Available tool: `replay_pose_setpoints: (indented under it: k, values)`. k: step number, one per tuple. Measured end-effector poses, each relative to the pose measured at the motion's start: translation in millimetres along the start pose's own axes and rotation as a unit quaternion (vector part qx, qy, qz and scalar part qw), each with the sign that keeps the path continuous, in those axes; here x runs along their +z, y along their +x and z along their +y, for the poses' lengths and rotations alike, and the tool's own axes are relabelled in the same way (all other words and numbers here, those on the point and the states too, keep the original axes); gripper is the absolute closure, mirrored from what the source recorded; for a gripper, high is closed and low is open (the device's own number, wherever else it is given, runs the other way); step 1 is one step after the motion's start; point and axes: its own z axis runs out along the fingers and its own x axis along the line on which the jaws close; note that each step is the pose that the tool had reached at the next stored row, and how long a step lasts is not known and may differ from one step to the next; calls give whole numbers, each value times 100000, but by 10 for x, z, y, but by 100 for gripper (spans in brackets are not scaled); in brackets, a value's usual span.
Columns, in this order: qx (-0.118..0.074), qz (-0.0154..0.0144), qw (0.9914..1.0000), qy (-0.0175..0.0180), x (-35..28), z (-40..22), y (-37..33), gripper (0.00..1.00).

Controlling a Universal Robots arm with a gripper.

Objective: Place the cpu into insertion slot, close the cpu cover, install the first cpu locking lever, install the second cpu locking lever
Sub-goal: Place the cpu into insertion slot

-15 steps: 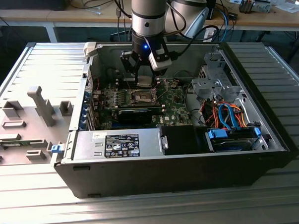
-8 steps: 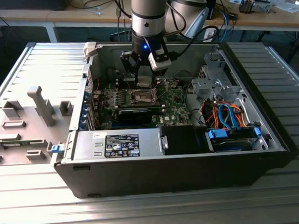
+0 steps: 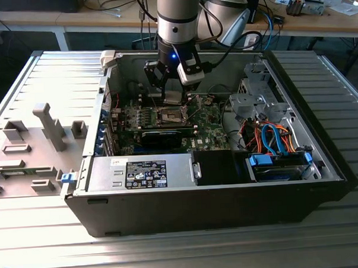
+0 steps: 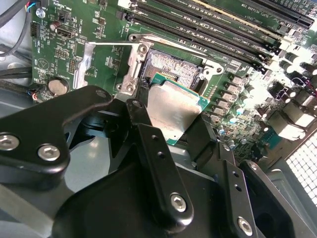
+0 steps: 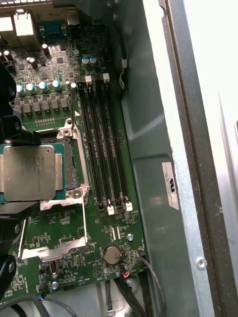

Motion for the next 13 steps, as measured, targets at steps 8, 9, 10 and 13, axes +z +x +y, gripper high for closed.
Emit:
replay_pose_setpoints:
  k: [8, 9, 10, 13]
  values:
    - [312, -24, 100000, -6, 2, 0, 2, 46]
    - [348, -26, 99999, -6, 3, -1, 3, 46]
    - [439, -34, 99999, -9, 3, -1, 4, 46]
    - [895, -68, 99996, -16, 6, -1, 4, 46]
